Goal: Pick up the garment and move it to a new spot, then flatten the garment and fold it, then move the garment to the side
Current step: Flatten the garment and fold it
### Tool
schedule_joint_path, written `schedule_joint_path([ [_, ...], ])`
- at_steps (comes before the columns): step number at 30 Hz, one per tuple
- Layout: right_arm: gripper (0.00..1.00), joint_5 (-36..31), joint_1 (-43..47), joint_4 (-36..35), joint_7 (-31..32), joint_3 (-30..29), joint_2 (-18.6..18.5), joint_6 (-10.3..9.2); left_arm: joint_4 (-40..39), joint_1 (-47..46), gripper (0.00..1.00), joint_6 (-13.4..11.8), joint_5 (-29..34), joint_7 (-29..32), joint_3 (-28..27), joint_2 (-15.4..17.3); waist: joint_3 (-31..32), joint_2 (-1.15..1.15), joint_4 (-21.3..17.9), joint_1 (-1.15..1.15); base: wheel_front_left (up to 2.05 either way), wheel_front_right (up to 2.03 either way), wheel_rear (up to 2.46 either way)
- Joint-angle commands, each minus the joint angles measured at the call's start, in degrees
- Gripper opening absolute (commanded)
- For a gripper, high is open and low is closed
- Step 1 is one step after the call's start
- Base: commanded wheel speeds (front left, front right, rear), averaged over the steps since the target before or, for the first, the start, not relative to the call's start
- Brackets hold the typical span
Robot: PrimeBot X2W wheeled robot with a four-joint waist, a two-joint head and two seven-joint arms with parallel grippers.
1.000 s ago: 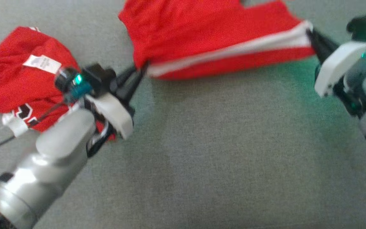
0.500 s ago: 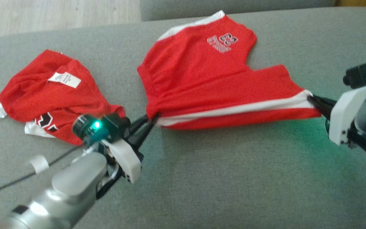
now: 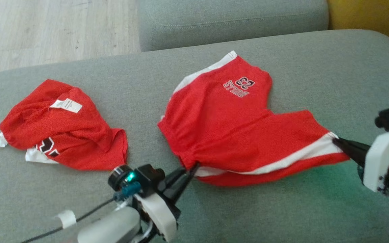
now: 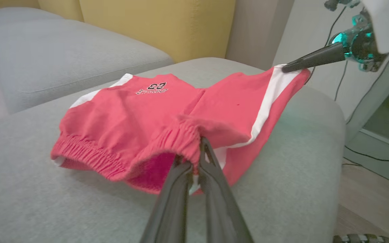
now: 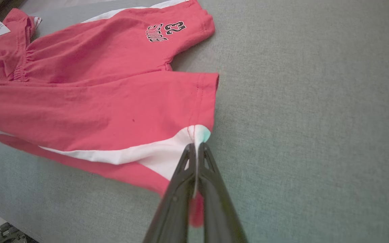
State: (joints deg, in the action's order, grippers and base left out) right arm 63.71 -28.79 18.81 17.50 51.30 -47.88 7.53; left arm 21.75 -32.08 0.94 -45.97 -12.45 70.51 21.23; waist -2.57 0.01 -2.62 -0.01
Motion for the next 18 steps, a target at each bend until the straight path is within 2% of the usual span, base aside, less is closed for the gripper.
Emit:
schedule_joint_path([
  [1,0.0,0.8,0.9,-2.0,-0.9,-1.5,-3.1,-0.04,-2.5,-1.5,0.0,-0.7,-0.3,0.2,-1.7,1.1,0.0,-0.01,0.0,0.01,0.0,0.0,0.0],
  [7,0.0,0.1,2.5,-4.7,-3.0,-4.9,-4.7,-0.04,-6.1,-1.6,0.0,-3.1,-0.1,1.2,-2.2,2.2,-1.7,-0.01,0.7,0.01,0.0,0.0,0.0],
  [11,0.0,-1.8,1.4,-5.6,-4.3,-7.4,-3.9,-0.04,-6.8,-2.9,0.0,-4.1,-0.4,0.9,-3.9,3.1,-3.1,-0.01,1.6,0.01,0.0,0.0,0.0],
  [18,0.0,-5.6,-2.5,-5.7,-5.0,-11.2,-1.6,-0.04,-7.8,-6.2,0.0,-4.4,-0.9,0.7,-6.5,4.3,-5.2,-0.01,3.5,0.01,0.0,0.0,0.0],
])
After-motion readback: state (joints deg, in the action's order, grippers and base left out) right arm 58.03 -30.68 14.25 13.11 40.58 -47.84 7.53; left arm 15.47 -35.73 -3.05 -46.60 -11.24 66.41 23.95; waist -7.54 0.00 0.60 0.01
